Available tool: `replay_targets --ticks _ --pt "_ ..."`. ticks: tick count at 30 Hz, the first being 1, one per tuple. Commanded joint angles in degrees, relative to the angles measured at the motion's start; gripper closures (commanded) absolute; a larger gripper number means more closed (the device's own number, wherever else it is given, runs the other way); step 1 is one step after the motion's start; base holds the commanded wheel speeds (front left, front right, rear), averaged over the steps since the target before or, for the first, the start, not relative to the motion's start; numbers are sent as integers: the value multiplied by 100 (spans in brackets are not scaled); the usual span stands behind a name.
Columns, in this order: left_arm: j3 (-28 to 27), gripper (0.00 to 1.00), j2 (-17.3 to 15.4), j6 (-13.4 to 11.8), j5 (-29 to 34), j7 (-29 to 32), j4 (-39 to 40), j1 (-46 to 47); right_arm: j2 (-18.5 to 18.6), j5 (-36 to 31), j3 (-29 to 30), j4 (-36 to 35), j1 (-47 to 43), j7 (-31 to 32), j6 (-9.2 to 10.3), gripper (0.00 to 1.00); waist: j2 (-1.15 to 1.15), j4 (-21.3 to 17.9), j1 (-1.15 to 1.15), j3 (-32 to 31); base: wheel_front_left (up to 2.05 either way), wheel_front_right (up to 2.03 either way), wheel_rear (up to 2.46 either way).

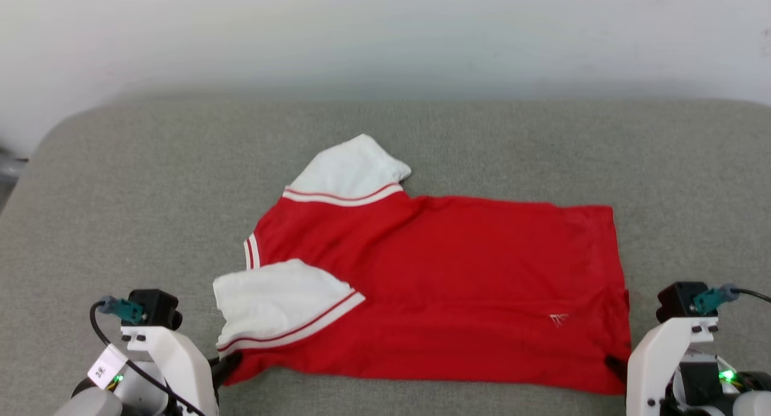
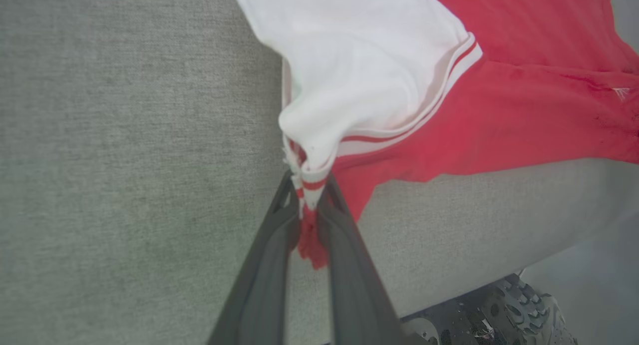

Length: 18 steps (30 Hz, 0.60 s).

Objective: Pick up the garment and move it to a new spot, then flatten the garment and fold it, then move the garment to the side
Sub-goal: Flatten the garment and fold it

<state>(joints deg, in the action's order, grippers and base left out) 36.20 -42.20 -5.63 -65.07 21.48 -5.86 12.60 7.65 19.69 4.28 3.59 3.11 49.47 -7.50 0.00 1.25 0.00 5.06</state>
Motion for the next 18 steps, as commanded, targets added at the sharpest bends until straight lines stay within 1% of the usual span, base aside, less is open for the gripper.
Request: replay_targets --ticks 1,5,8,12,14,17,18 --pt "1 100 -17 -36 -27 -10 17 -115 55 43 -9 -59 -144 49 2 100 0 34 0 -250 0 0 0" --pt "-12 100 -131 -192 -108 -11 153 -421 115 121 15 -264 -448 130 2 100 0 84 0 -529 0 0 0" --pt "-44 100 -208 -332 -195 -35 292 -670 142 183 54 -449 -691 184 2 100 0 126 0 -625 0 0 0" --pt "-48 100 -223 -449 -318 -77 397 -999 85 217 161 -634 -1040 266 2 100 0 167 0 -650 0 0 0" --pt "-22 100 -162 -452 -360 -109 369 -1106 49 202 203 -675 -1199 287 2 100 0 175 0 -634 0 0 0" --pt "22 100 -36 -365 -333 -215 235 -1136 -46 157 267 -681 -1366 217 2 100 0 175 0 -576 0 0 0" --pt "30 95 21 -345 -312 -270 161 -1107 -98 167 302 -644 -1420 167 2 85 0 173 0 -557 0 0 0"
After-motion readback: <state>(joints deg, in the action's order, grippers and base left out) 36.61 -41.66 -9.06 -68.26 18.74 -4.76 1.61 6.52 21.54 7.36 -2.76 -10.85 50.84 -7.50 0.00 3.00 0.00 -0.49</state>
